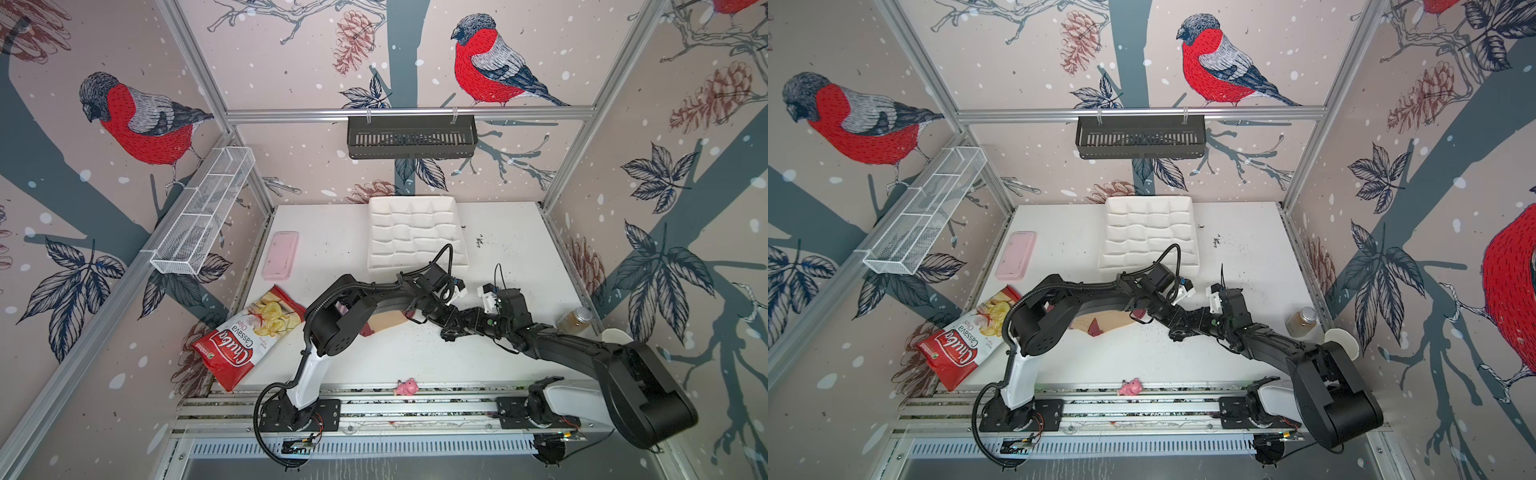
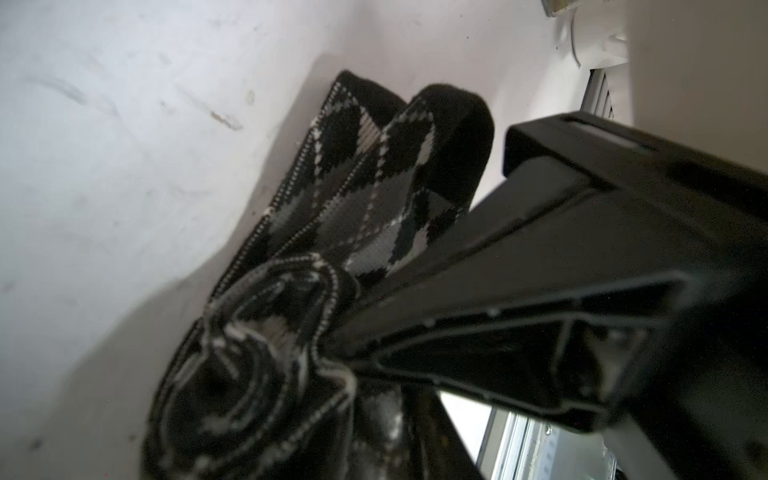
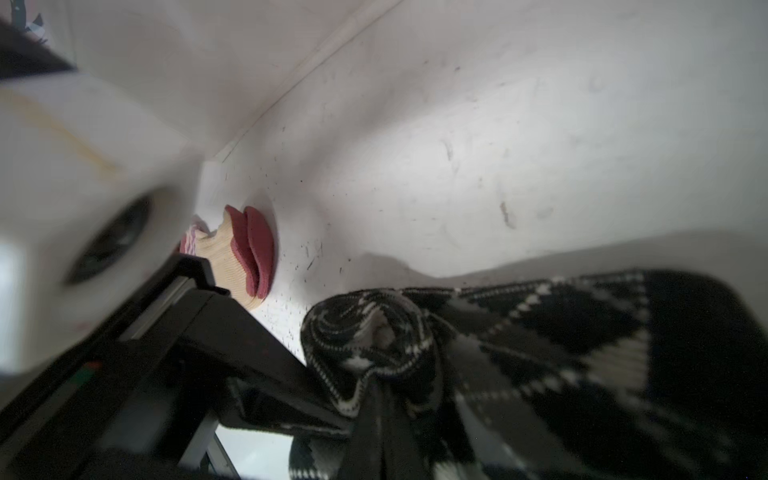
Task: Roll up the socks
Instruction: 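Press the argyle roll onto the table with both grippers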
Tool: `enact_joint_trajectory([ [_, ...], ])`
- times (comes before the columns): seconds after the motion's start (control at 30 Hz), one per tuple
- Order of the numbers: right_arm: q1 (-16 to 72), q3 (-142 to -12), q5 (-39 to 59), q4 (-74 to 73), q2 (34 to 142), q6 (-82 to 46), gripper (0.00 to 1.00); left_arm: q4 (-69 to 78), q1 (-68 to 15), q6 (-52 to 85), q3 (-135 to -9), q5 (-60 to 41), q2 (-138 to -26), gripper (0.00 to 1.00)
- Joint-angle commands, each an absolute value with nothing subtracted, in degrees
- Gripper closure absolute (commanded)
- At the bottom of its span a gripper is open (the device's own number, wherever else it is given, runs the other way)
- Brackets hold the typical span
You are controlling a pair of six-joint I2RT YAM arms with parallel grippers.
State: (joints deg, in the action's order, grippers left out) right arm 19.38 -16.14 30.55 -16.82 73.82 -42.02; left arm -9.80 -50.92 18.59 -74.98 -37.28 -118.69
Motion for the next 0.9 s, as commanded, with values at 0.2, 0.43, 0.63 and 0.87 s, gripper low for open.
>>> enact_joint_trajectory([
  [0.2, 18.3, -16.9, 28.5, -12.7, 76.6, -39.6, 0.96, -1.6, -45.5, 21.6, -62.0, -38.0, -108.0, 0.64],
  [0.43, 18.3, -17.7, 28.9, -12.2, 76.0, -39.5, 0.96, 1.1, -43.5, 22.1, -59.4, -38.9, -108.7, 0.66],
  [0.63, 18.8, -19.2, 29.6, -10.7, 73.7, -39.6, 0.96, -0.8, -45.2, 21.6, -63.8, -38.9, -110.7, 0.7],
  [0.87, 18.7, -19.0, 29.6, -12.4, 77.1, -40.0, 0.97, -15.3, -48.1, 16.7, -73.3, -31.5, -111.3, 0.71],
])
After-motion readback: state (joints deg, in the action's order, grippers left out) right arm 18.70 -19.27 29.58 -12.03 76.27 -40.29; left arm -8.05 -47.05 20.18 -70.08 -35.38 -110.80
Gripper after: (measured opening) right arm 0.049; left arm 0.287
